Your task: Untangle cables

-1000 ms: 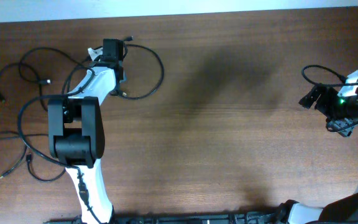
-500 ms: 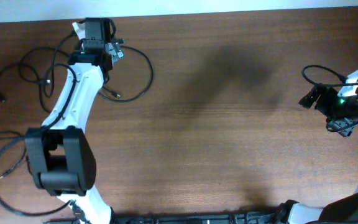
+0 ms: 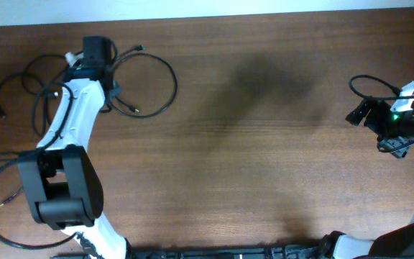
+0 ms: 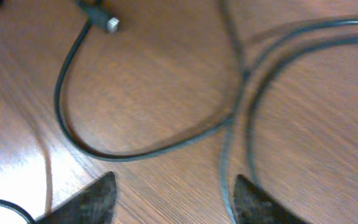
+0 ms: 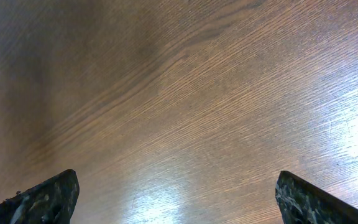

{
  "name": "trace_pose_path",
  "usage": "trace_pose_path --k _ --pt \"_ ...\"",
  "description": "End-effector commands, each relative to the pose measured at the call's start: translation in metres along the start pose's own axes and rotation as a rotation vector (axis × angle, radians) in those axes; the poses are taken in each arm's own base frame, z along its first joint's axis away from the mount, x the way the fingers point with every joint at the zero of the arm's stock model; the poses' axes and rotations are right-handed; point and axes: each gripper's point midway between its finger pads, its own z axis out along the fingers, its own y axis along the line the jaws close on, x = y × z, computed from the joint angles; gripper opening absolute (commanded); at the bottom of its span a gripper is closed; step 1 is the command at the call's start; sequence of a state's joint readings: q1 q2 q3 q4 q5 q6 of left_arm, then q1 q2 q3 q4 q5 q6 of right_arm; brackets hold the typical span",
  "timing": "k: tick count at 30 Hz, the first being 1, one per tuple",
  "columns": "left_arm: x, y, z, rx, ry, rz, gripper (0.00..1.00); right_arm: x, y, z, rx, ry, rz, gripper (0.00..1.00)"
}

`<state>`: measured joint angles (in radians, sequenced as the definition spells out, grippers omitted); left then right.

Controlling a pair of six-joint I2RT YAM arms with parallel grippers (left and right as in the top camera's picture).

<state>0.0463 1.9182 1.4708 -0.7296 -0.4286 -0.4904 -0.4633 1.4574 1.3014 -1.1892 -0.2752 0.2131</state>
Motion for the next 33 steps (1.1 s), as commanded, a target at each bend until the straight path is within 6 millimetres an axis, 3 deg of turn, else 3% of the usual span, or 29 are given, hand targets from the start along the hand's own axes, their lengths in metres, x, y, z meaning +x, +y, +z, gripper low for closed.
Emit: trace_pose_path --k 1,3,6,11,14,18,21,24,26,29,33 --pt "0.018 0.01 0.035 -0.031 0.076 -0.015 0.53 -0.001 0.0 0.0 -0.002 -0.001 0.006 0.99" --pt "0.024 0.009 0.047 -0.039 0.096 0.038 0.49 -0.001 0.0 0.0 -0.002 -0.001 0.006 0.99" --pt "0.036 0.005 0.068 -0.052 0.128 0.094 0.01 -0.001 0.0 0.0 -0.002 -0.001 0.006 0.99" --pt "0.072 -0.01 0.101 -0.004 0.241 0.114 0.0 -0.001 0.0 0.0 -0.002 -0.001 0.006 0.99" --pt "0.08 -0.009 0.115 -0.015 0.26 0.115 0.0 -0.001 0.0 0.0 -0.002 -0.001 0.006 0.99" --pt "0.064 0.016 0.126 -0.076 0.218 0.065 0.0 -0.001 0.0 0.0 -0.002 -0.001 0.006 0.99" --pt "0.056 0.046 0.137 -0.105 0.228 -0.014 0.0 -0.001 0.0 0.0 -0.002 -0.001 0.006 0.99" --pt "0.052 0.075 0.145 -0.135 0.244 -0.074 0.0 -0.001 0.0 0.0 -0.002 -0.001 0.006 0.99" --pt "0.054 0.085 0.146 -0.118 0.274 -0.104 0.0 -0.001 0.0 0.0 -0.002 -0.001 0.006 0.99" --pt "0.049 0.072 0.138 -0.006 0.286 -0.11 0.0 -0.001 0.0 0.0 -0.002 -0.001 0.006 0.99" --pt "0.018 0.045 0.111 0.135 0.203 -0.112 0.0 -0.001 0.0 0.0 -0.002 -0.001 0.006 0.99"
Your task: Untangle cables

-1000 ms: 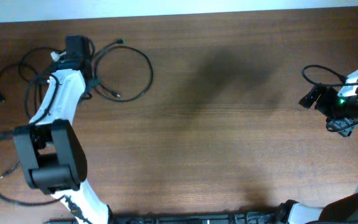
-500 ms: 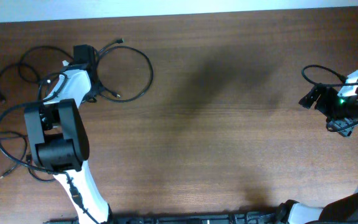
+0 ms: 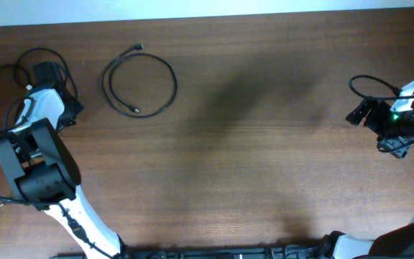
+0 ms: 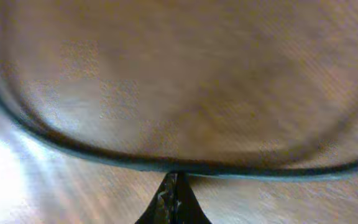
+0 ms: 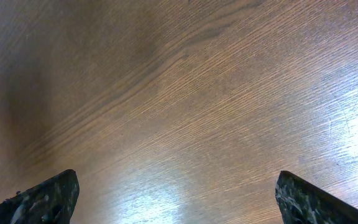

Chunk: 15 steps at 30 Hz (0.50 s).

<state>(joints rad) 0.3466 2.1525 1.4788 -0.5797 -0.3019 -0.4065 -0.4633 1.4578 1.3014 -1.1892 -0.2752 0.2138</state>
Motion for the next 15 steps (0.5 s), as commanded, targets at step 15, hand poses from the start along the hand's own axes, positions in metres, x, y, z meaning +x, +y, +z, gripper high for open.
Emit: trace_pose_path --k 15 --pt "-0.022 -0.046 -0.268 0.531 -0.328 0.142 0.0 -0.001 0.0 -0.001 -0.002 -0.002 0.005 0.99"
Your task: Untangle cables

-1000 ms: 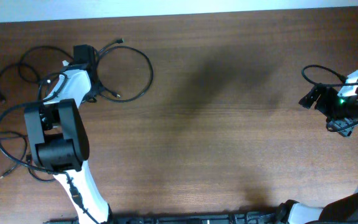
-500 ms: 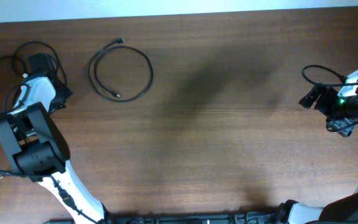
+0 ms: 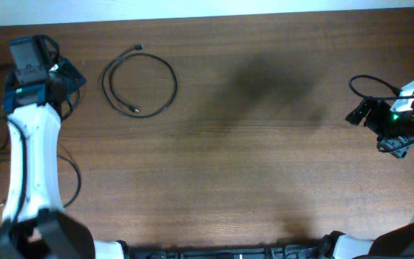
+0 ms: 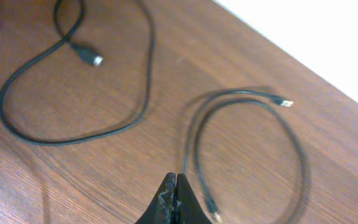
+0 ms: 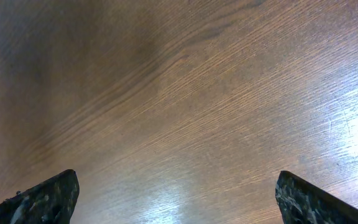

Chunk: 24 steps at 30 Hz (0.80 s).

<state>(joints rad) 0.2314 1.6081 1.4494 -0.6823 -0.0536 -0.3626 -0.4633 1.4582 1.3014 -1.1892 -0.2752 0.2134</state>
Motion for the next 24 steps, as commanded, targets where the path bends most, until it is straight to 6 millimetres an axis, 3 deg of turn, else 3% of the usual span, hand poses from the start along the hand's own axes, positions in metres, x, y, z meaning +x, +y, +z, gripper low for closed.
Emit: trace_pose_path --k 1,5,8,13,16,17,19,24 --pt "-0.006 -0.025 -0.042 0.109 -0.05 0.088 0.0 -0.001 0.0 -0.001 -0.002 -0.002 0.005 0.99" --pt "0.0 -0.047 -0.076 0.166 -0.096 0.175 0.0 -0.001 0.0 -0.001 -0.002 -0.002 0.005 0.98" --pt "0.017 -0.054 -0.098 0.208 -0.124 0.203 0.0 -0.001 0.0 -0.001 -0.002 -0.002 0.005 0.99" --pt "0.053 -0.034 -0.124 0.225 -0.162 0.204 0.0 -0.001 0.0 -0.001 -0.002 -0.002 0.005 0.99" --pt "0.072 -0.014 -0.149 0.217 -0.234 0.194 0.01 -0.001 0.0 -0.001 -0.002 -0.002 0.005 0.99" --pt "0.075 -0.009 -0.158 0.218 -0.262 0.19 0.27 -0.001 0.0 -0.001 -0.002 -0.002 0.005 0.99" --pt "0.08 0.002 -0.174 0.196 -0.305 0.181 0.99 -0.001 0.0 -0.001 -0.002 -0.002 0.005 0.99" --pt "0.093 0.014 -0.198 0.198 -0.33 0.176 0.99 -0.001 0.0 -0.001 -0.002 -0.002 0.005 0.99"
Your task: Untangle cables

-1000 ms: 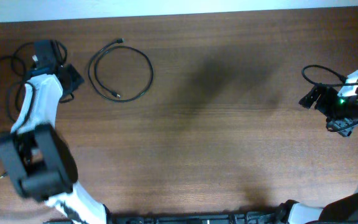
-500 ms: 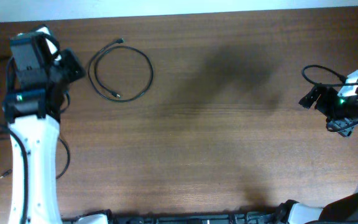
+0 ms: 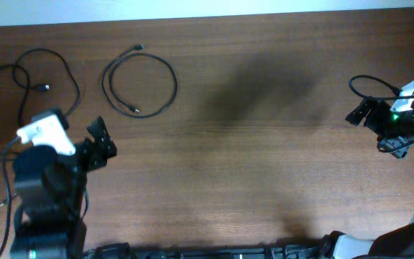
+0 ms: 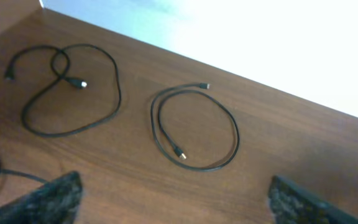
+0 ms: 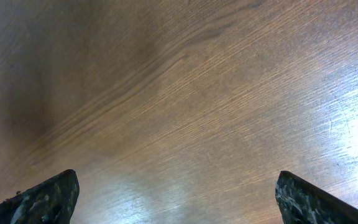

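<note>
Two thin black cables lie apart on the brown table. One is a round coil (image 3: pixel 139 81) (image 4: pixel 195 128). The other is a loose crossed loop (image 3: pixel 33 78) (image 4: pixel 67 94) at the far left. My left gripper (image 3: pixel 98 147) (image 4: pixel 174 190) is raised over the near left of the table, below both cables. Its jaws stand wide open and hold nothing. At the right edge my right gripper (image 3: pixel 358 115) (image 5: pixel 178 186) is open over bare wood, far from both cables.
The table's far edge (image 4: pixel 278 93) meets a white wall just behind the cables. The arm's own black wiring (image 3: pixel 371 80) loops by the right wrist. More black wire runs along the left edge beside the left arm's base (image 3: pixel 45 194).
My left gripper was shut and empty at the far left beside the crossed loop. It is now open, nearer the front edge and higher. The right arm has not moved.
My left gripper was open, low over cable strands lying close together at the back left. Then it was shut at a strand further left, with the coil left lying alone. Later it was raised and shut; now it is open and drawn back, the two cables separate.
</note>
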{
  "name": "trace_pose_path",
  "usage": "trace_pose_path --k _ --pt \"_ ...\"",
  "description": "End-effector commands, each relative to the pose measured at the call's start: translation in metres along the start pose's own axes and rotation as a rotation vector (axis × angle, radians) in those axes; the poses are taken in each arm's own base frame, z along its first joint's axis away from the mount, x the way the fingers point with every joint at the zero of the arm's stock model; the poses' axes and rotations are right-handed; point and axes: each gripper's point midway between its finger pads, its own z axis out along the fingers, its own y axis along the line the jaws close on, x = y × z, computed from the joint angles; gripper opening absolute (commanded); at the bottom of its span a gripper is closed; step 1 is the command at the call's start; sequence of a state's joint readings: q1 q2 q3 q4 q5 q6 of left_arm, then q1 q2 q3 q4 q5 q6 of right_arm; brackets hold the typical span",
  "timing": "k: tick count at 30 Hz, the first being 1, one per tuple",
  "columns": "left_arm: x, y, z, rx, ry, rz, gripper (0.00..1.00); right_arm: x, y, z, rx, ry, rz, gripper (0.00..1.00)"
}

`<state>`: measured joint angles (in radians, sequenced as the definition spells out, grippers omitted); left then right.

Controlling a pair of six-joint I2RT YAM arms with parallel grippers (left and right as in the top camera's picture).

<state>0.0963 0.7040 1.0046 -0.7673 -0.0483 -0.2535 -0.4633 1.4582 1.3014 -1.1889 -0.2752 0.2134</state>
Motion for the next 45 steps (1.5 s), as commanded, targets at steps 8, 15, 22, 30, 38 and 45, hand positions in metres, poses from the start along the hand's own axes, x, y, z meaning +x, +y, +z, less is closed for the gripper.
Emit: trace_pose_path --k 8,15,22,30,38,45 --pt "0.032 0.013 -0.014 -0.048 0.095 0.015 0.99 -0.001 0.0 -0.001 -0.002 -0.002 0.006 0.99" --pt "0.05 0.018 -0.022 -0.064 0.155 0.019 0.99 -0.001 0.0 -0.001 -0.002 -0.002 0.006 0.99" --pt "0.056 0.021 -0.05 -0.053 0.11 0.016 0.99 -0.001 0.0 -0.001 -0.002 -0.002 0.006 0.99" --pt "0.053 0.023 -0.093 -0.011 -0.05 0.007 0.99 -0.001 0.0 -0.001 -0.002 -0.002 0.006 0.99" --pt "0.08 0.028 -0.109 -0.004 -0.013 0.016 0.99 -0.001 0.0 -0.001 -0.002 -0.002 0.006 0.99" --pt "0.094 0.029 -0.121 0.032 -0.014 0.024 0.99 -0.001 0.0 -0.001 -0.002 -0.002 0.006 0.99"
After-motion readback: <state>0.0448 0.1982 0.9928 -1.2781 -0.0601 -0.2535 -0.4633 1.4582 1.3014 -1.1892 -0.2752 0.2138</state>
